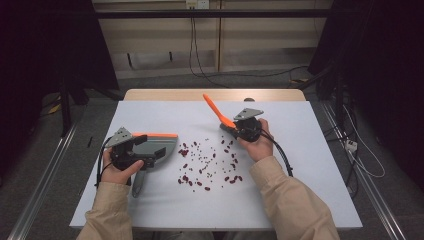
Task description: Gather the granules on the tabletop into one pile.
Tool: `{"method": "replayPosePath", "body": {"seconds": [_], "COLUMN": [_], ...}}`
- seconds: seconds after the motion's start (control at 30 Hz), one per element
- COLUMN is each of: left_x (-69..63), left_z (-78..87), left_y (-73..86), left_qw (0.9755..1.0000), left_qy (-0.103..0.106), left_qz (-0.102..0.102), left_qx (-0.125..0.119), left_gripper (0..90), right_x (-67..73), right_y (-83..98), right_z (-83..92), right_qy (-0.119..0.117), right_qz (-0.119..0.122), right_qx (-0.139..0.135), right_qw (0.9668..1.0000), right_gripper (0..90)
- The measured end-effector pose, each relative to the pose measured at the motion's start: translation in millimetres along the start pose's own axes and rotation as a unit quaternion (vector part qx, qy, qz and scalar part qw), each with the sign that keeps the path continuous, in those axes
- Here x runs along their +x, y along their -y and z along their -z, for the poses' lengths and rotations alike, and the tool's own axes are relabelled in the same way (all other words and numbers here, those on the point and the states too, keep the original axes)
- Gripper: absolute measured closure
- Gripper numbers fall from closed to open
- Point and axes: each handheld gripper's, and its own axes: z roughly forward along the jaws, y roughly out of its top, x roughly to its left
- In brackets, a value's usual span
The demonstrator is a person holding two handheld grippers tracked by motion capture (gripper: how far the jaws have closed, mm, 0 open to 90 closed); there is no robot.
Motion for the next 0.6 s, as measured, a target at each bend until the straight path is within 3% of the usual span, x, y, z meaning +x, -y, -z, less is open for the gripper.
{"method": "replayPosePath", "body": {"seconds": [0.07,0.27,0.6], "left_x": [0.1,-0.5,-1.8], "left_z": [0.4,1.7,4.0], "left_y": [-0.1,-0.6,-1.3], "left_qw": [1.0,1.0,1.0], "left_qy": [0.0,-0.002,-0.002], "left_qz": [-0.001,-0.001,-0.004], "left_qx": [0.0,-0.001,-0.003], "left_gripper": [7.3,7.3,7.4], "right_x": [4.7,14.6,33.7], "right_y": [-0.8,0.6,5.3], "right_z": [1.7,8.5,20.5], "right_qy": [-0.001,-0.034,-0.061], "right_qz": [0.015,0.026,0.068], "right_qx": [0.006,0.003,0.003], "right_qw": [0.9999,0.9991,0.9958], "right_gripper": [71.1,71.0,70.8]}}
